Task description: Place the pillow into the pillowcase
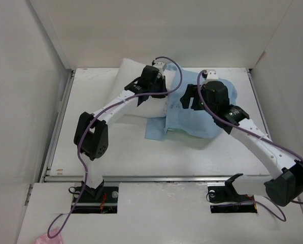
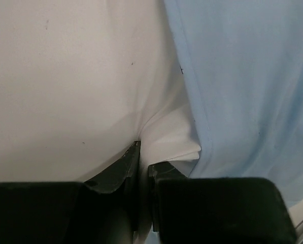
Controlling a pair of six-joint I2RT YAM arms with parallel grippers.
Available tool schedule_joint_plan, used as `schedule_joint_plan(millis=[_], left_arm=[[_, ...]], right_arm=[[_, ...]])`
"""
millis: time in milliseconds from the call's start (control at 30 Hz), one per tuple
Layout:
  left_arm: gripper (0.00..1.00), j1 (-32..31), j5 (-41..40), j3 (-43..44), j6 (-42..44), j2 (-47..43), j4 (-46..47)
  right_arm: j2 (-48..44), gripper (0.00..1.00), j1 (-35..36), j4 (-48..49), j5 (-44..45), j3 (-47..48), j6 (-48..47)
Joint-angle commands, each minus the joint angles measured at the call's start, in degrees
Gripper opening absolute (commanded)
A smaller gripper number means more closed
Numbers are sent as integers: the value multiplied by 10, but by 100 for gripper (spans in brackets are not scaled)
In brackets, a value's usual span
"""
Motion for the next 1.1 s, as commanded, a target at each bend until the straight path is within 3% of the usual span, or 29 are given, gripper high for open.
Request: schedule_joint_plan(millis=[0,300,400,500,533,567,633,767,1067], left_arm=[[0,3,43,-31,-23,-82,52],[0,3,86,-96,-23,-150,87],[0,3,80,-106,-23,-171,94],[0,3,74,-119,-18,-187,94],[0,3,74,-119,-18,-196,94],[0,3,68,-119,-18,-196,94],[0,3,55,-124,-18,-202,100],[0,3,42,-124,-25,-202,106],[0,3,40,-105,-54,-186,132]], right_arm=[[33,80,-12,-41,155,67,83],[151,77,-12,9,86,145,48],[192,72,-12,9,51,169,41],[223,51,-12,3,18,189,30],[228,40,-12,3,5,194,24],[233,17,-12,3,-29,206,18],[233,0,-12,9,-59,215,18],[228,0,14,8,-135,252,-3],[261,0,49,-57,-428,443,-31]])
